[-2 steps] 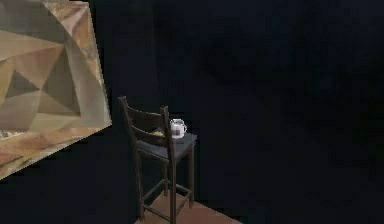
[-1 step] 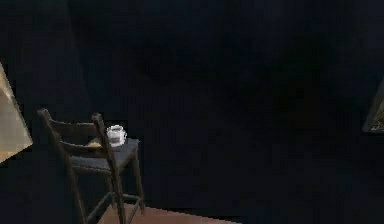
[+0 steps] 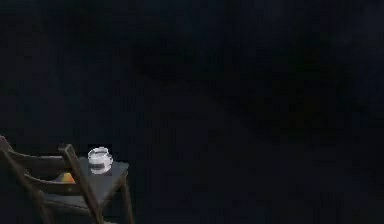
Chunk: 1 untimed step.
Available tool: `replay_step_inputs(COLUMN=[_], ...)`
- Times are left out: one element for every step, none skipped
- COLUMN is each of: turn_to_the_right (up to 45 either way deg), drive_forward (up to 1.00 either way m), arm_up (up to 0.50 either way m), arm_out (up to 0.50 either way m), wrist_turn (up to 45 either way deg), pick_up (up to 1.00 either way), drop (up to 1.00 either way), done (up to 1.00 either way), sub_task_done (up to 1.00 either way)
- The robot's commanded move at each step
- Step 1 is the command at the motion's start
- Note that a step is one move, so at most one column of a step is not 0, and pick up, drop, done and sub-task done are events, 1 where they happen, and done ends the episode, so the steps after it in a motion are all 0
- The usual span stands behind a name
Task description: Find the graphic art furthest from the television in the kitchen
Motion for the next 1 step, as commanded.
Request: replay_step_inputs(turn_to_the_right=[45.0], drive_forward=[0.0], arm_up=[0.0], arm_out=[0.0], wrist_turn=[0.0], pick_up=[0.0], drop=[0.0], done=[0.0], sub_task_done=[0.0])
